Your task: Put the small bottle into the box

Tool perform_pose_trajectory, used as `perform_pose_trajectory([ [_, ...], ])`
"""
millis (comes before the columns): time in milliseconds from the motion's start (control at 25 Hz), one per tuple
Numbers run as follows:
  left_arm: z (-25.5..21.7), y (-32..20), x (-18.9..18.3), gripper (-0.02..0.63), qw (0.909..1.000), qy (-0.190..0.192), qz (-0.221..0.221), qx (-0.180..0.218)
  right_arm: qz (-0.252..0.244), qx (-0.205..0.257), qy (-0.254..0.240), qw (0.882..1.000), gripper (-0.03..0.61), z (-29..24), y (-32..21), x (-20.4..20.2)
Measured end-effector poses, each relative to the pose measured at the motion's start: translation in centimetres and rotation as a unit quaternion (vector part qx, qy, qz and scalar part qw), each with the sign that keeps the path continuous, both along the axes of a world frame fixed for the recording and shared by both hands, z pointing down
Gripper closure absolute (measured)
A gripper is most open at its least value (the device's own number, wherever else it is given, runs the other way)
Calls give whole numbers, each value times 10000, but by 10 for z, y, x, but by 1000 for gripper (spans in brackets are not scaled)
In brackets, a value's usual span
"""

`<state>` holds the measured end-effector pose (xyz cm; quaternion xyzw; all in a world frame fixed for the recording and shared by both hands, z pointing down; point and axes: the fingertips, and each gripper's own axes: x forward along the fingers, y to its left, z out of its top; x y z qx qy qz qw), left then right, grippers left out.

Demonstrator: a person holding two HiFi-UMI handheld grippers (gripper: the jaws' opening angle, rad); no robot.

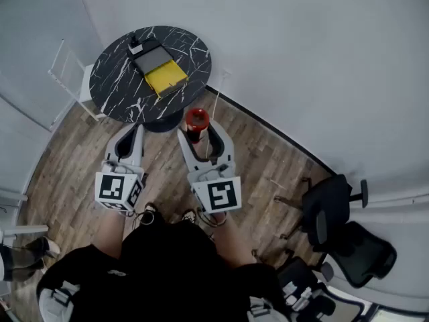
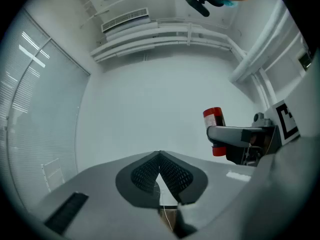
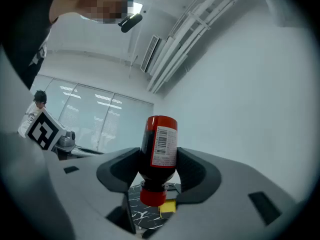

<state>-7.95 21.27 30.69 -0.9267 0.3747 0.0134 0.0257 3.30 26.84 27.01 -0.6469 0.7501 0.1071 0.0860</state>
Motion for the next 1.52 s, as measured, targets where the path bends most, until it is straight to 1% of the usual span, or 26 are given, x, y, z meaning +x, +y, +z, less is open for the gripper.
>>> perform_pose_trajectory([
  [160,5,13,8,615,9999,-119,4,-29,-108,-106,-47,9999,362,9,11,5],
  [360,20,12,13,615,9993,-347,17,-113,-155,-175,-118,9997,362,24,9,8],
  [520,25,-3,21,615,9992,-359,53,-185,-79,-237,-79,9997,362,30,0,15],
  [680,32,-28,42,615,9990,-337,195,-199,75,-349,-79,9993,362,39,-16,32],
  [800,36,-54,59,615,9988,-305,331,-205,196,-416,-107,9989,362,43,-40,48],
  [920,39,-91,67,615,9985,-278,388,-260,243,-453,-18,9987,362,42,-75,57],
  [1080,44,-151,76,615,9973,-403,421,-454,155,-562,161,9982,362,38,-128,59],
  [1160,42,-176,81,615,9970,-416,460,-465,89,-633,330,9974,362,36,-154,61],
  [1240,38,-198,80,615,9970,-386,486,-456,44,-711,471,9963,362,33,-177,61],
  [1360,37,-225,75,615,9965,-340,544,-540,-47,-804,527,9954,362,28,-207,60],
  [1520,54,-255,68,615,9948,-389,584,-739,-255,-998,527,9933,362,35,-243,55],
])
